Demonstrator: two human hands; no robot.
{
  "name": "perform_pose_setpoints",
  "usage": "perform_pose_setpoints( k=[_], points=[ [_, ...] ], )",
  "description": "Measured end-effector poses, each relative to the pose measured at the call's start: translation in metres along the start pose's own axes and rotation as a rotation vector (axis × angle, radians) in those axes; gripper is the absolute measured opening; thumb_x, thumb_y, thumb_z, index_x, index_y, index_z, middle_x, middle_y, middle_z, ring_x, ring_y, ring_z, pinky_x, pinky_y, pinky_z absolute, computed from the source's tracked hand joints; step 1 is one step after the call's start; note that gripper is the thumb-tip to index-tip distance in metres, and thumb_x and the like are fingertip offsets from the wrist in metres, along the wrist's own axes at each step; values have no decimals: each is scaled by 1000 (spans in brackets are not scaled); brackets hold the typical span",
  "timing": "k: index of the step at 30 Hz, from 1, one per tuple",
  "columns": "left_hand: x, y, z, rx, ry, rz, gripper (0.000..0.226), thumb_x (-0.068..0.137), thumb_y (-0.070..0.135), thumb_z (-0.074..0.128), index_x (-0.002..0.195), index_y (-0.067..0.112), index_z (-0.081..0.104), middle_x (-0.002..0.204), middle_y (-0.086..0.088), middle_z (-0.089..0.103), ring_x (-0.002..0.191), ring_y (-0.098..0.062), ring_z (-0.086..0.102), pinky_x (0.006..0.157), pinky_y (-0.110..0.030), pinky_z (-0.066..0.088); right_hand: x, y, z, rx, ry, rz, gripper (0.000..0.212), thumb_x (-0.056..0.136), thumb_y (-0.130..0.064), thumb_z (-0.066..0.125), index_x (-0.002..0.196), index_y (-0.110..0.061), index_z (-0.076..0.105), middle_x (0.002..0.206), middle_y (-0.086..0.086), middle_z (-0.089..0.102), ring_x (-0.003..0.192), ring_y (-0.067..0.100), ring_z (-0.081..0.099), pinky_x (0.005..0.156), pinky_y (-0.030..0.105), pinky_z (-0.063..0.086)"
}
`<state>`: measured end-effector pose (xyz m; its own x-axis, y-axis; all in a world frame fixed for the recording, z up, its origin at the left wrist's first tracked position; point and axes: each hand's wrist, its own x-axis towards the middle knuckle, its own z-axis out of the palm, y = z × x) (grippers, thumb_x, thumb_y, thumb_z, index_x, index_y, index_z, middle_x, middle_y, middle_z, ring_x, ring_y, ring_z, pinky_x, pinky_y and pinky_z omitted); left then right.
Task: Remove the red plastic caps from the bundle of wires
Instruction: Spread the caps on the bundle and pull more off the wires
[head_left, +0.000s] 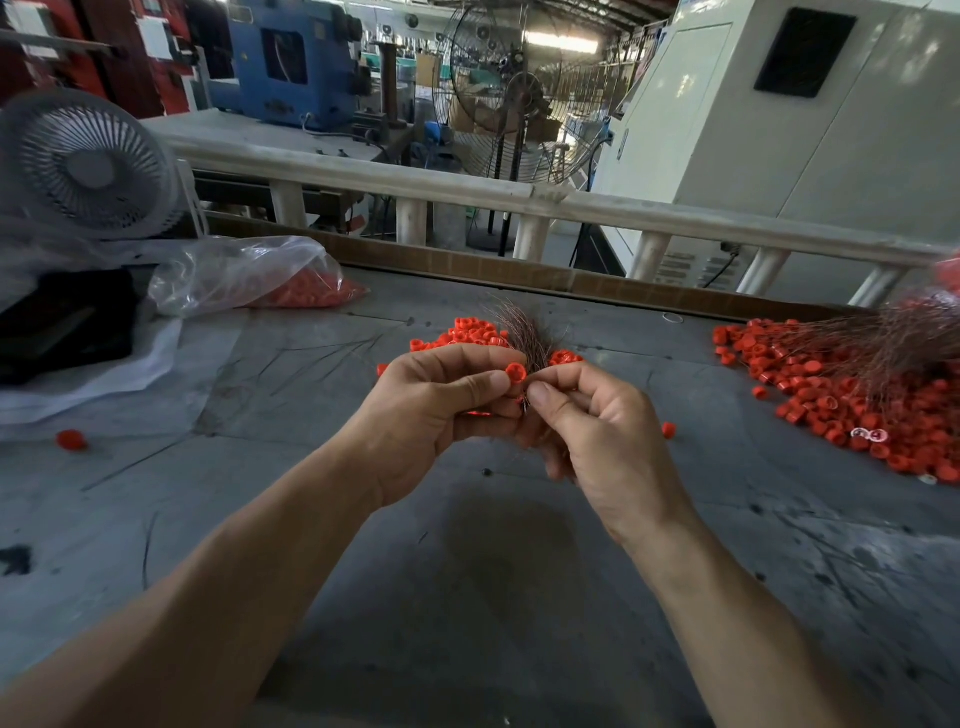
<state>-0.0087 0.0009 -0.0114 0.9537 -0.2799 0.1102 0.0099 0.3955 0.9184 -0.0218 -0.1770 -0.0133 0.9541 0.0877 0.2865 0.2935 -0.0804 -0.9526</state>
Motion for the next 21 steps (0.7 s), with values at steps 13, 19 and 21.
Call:
perform_pose_setpoints(
  k=[13, 19, 21],
  points=[
    [-3, 1, 4, 146, 10, 52, 33, 79, 17, 73, 109, 3, 73, 91, -16, 71, 82, -24, 65, 77, -35, 59, -2, -6, -1, -61, 33, -21, 15, 97, -13, 67, 82, -15, 71, 50, -6, 63, 40, 0, 51, 39, 15, 37],
    [-4, 2, 3, 139, 13, 35, 31, 83, 15, 67, 112, 4, 74, 87, -15, 72, 88, -30, 65, 82, -39, 60, -3, -5, 0, -80, 43, -25, 15, 96, -14, 68, 81, -18, 70, 48, -4, 60, 42, 6, 48, 40, 19, 38],
    [-4, 2, 3, 139, 13, 28, 31, 82, 14, 67, 111, 5, 75, 88, -14, 72, 86, -27, 65, 80, -37, 59, -3, -5, 0, -70, 43, -15, 15, 96, -13, 68, 83, -19, 70, 48, -3, 59, 42, 7, 47, 39, 19, 37]
  ],
)
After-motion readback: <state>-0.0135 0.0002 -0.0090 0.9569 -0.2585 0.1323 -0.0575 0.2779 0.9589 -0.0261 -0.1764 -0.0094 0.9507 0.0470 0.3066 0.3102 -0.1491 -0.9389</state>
